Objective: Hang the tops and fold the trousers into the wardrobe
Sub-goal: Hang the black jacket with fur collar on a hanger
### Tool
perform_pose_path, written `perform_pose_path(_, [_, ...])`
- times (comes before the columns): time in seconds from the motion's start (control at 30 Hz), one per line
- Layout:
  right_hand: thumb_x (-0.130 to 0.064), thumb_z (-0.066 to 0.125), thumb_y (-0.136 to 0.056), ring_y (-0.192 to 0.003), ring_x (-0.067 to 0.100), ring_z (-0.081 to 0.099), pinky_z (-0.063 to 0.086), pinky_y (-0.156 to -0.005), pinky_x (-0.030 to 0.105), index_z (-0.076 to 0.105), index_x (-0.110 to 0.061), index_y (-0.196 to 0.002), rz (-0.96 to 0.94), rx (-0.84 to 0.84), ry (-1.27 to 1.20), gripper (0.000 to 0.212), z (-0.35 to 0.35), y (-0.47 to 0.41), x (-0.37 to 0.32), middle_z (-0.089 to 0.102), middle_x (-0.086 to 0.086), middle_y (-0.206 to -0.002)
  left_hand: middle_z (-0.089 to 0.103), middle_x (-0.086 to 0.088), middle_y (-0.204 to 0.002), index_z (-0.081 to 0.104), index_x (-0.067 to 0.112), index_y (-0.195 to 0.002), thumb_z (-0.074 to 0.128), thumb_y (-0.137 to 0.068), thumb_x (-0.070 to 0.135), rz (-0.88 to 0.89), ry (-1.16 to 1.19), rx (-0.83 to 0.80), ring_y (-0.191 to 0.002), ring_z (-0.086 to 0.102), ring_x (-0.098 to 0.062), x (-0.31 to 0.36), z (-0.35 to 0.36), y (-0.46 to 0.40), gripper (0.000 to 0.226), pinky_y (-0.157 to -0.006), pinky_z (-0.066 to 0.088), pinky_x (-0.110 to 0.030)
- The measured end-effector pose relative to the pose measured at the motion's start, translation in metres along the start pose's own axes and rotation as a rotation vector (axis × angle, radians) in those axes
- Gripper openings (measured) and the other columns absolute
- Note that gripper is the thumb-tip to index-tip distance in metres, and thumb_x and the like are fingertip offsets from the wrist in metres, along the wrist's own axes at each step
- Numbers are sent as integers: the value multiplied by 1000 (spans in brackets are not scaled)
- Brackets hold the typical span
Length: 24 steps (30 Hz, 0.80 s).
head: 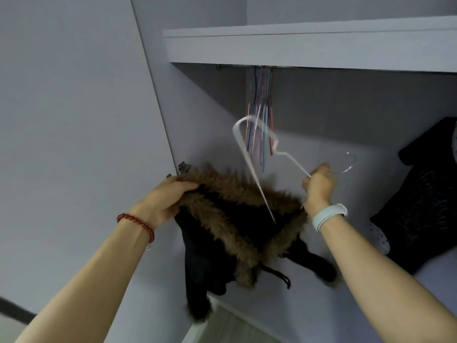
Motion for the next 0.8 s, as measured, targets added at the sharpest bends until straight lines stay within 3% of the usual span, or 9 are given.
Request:
perform_pose_path(0.07, [-19,30,-99,-23,5,25,20,-31,12,25,-18,-57,180,-6,-180,43,2,1,22,26,-11,-27,68,-10,-94,63,5,-98,46,-94,1,57,-48,-30,-84,65,-21,13,18,0,18,-71,56,-24])
perform_pose_path(0.13, [-15,29,-98,-22,6,22,17,-33,7,24,-17,-58,263,-71,-255,40,13,14,38,24,-10,-27,67,-7,-92,63,9,-94,47,-93,1,112,-108,-46,-84,65,-19,27,35,0,18,-73,55,-23])
perform_pose_path(0.3, [-18,31,-95,-28,9,21,19,-37,13,24,-18,-57,411,-218,-336,39,54,59,59,23,-4,-35,68,-9,-95,63,5,-101,47,-92,0,140,-103,-77,-88,65,-22,45,49,1,19,-83,52,-30])
perform_pose_path(0.37, [-20,33,-97,-33,9,31,27,-41,19,28,-17,-55,382,-207,-232,42,62,69,63,32,-3,-37,69,-11,-87,63,1,-100,47,-91,-1,156,-42,-97,-79,67,-21,53,47,10,19,-78,55,-30])
perform_pose_path(0.43, [-23,32,-99,-48,13,41,36,-55,24,35,-14,-55,289,-184,-86,45,65,70,64,44,0,-49,70,-7,-74,64,3,-89,47,-90,-3,215,-1,-109,-65,67,-16,65,39,21,18,-65,56,-25])
perform_pose_path(0.53, [-26,30,-101,-59,21,43,36,-70,28,38,-14,-52,98,-150,93,51,68,56,58,47,7,-62,70,-5,-82,67,5,-95,54,-88,-4,369,-232,25,-75,67,-14,78,4,34,17,-70,55,-25])
perform_pose_path(0.63, [-26,28,-102,-51,20,38,30,-61,29,31,-10,-48,-188,-199,240,57,71,45,32,40,6,-51,70,-6,-90,71,10,-97,57,-85,-1,491,-950,417,-90,63,-17,73,-43,33,21,-74,45,-22])
perform_pose_path(0.73, [-24,29,-101,-47,28,41,27,-53,31,31,-10,-43,-521,-286,443,59,85,52,0,45,13,-47,67,-13,-99,69,12,-102,52,-84,1,401,-1217,545,-95,61,-32,43,-66,26,27,-77,46,-32])
perform_pose_path(0.8, [-23,31,-97,-38,32,46,27,-48,28,40,-3,-41,-785,-299,638,60,98,60,-14,50,20,-43,61,-14,-104,65,10,-108,52,-84,1,357,-1300,571,-95,58,-34,32,-67,20,29,-77,45,-36])
Point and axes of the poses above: each hand's wrist, its own y-axis away from the middle knuckle, its own z-axis out of the palm, x = y × z, the point moved 7 cm from there along -y, towards the middle knuckle
